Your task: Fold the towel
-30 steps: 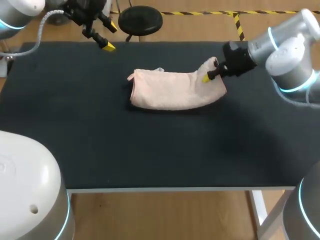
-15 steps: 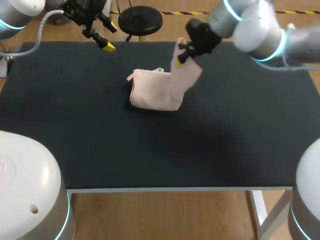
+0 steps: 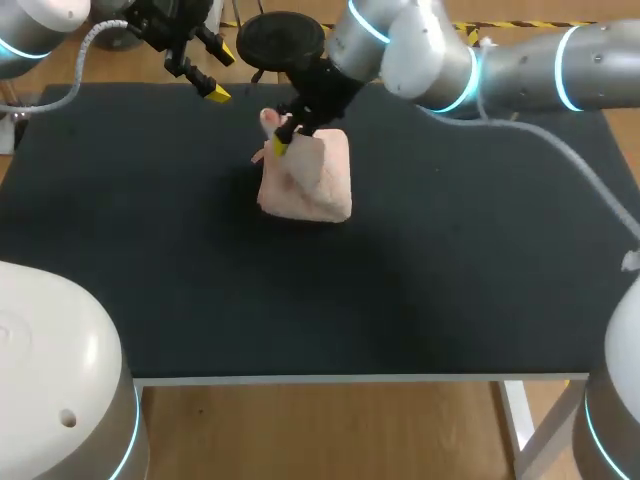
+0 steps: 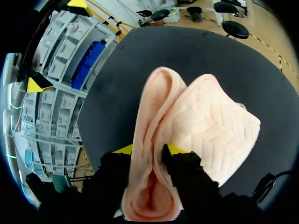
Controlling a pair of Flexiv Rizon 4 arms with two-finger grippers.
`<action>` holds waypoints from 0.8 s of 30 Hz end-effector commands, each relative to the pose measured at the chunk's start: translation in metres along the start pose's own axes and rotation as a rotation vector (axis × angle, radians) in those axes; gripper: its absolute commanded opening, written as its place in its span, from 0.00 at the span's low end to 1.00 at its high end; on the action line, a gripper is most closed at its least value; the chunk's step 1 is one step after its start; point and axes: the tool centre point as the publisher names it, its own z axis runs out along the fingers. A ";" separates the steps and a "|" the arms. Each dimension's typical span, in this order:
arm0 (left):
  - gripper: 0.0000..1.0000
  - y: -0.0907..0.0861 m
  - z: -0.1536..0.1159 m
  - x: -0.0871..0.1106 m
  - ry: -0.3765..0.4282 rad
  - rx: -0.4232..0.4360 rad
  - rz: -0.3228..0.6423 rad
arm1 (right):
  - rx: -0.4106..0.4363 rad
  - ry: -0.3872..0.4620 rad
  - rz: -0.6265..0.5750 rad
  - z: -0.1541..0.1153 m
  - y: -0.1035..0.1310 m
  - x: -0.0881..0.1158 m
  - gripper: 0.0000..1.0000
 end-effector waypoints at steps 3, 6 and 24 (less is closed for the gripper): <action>1.00 0.001 0.001 0.000 -0.001 0.003 0.002 | -0.013 0.000 0.003 -0.006 0.004 0.010 1.00; 1.00 0.001 0.001 0.000 -0.001 0.003 0.002 | -0.045 0.006 0.011 -0.018 0.001 0.021 1.00; 1.00 0.001 0.001 0.000 -0.001 0.003 0.002 | -0.472 -0.161 -0.367 -0.130 -0.044 0.002 1.00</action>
